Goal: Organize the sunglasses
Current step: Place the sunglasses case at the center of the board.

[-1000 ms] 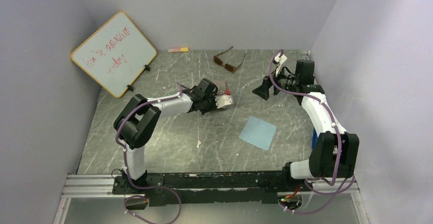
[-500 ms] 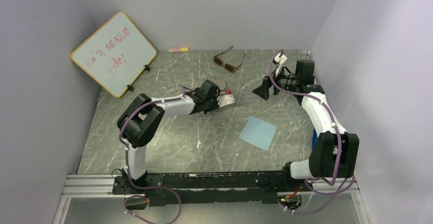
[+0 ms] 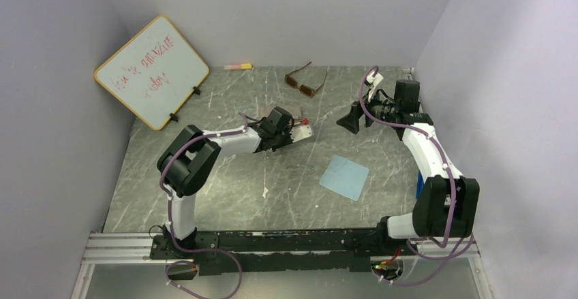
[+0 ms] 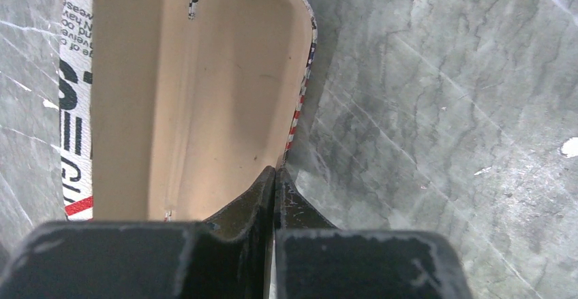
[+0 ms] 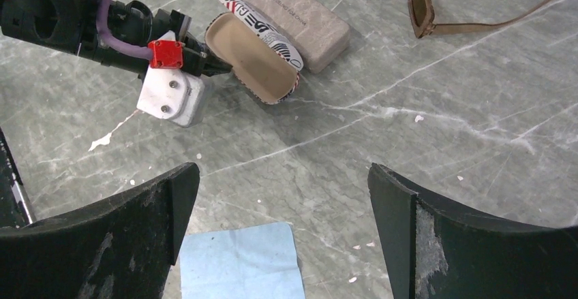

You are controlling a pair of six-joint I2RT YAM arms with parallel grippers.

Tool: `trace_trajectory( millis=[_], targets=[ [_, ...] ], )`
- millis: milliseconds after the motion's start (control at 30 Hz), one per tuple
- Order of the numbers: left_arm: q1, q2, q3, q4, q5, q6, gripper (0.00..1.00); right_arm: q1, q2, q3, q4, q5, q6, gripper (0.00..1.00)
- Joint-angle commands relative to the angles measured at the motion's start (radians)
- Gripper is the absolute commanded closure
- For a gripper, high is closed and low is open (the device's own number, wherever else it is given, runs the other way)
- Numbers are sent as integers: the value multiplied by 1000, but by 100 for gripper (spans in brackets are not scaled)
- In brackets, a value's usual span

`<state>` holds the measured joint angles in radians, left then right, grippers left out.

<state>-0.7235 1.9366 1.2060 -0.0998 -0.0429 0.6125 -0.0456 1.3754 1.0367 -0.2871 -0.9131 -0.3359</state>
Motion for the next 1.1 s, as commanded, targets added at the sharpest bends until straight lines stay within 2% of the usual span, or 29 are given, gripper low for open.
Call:
trace_trajectory(
  millis=[0, 633, 1067],
  targets=[
    [-1, -18, 12, 30, -19, -11, 93, -7, 2, 2, 18, -30, 2, 0],
    [0, -109, -5, 42, -32, -22, 87, -8, 2, 3, 15, -33, 5, 0],
    [-2, -193, -18, -19, 41, -20, 85, -11, -4, 5, -5, -45, -26, 0]
  ],
)
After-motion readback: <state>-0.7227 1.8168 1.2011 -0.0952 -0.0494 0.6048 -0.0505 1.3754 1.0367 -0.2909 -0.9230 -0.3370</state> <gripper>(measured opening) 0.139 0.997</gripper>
